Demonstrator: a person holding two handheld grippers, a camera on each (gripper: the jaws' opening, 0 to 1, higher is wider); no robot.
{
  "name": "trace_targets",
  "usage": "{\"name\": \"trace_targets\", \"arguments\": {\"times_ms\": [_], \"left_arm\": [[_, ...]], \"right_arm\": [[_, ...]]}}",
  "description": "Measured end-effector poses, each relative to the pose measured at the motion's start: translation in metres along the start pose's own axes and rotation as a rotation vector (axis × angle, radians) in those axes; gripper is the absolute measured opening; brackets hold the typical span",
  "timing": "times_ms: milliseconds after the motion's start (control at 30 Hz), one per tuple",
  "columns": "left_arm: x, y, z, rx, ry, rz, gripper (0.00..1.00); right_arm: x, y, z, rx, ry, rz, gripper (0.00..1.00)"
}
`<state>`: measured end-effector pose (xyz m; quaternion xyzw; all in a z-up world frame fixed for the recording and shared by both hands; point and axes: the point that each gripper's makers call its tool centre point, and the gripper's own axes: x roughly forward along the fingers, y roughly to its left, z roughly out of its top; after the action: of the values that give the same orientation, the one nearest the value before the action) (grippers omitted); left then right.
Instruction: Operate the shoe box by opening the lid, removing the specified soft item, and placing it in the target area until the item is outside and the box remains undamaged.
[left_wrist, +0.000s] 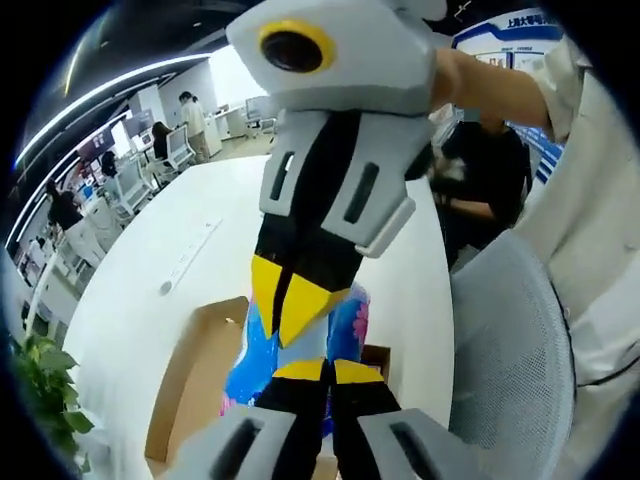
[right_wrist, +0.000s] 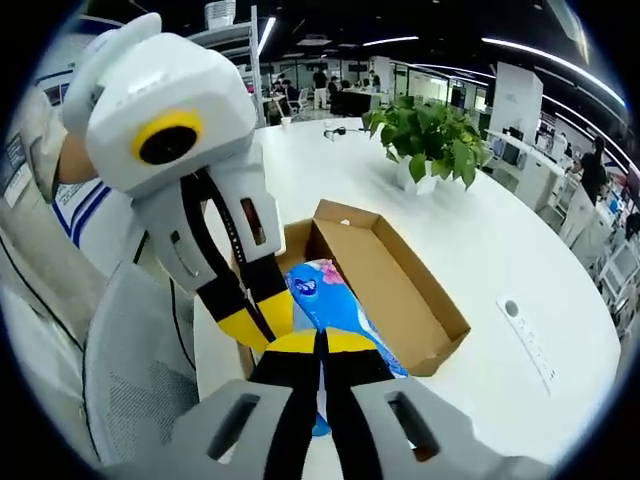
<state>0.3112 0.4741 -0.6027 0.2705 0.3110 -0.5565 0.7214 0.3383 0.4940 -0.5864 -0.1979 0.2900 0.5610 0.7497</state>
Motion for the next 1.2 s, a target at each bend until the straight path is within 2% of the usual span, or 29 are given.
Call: {"name": "trace_targets", "arguments": {"times_ms": [367,800,1200], "left_arm": [[0.011,-0.012,0.035,0.016,-0.041,-0.019,0.0],[0.037,-0.028,0.071,0.048,-0.062,-0.075,0.0],[0.061,-0.038,0.096,0.079,-0.069,-0.119,0.0]], "right_arm": [[-0.032,-0.006,-0.012,0.023,-0.002,-0.008,0.0],[-0.061,-0.015,-0.045,0.05,0.03,-0.013,0.0],[-0.091,-0.03,-0.07,0.089,0.05,-0.019,0.0]]}}
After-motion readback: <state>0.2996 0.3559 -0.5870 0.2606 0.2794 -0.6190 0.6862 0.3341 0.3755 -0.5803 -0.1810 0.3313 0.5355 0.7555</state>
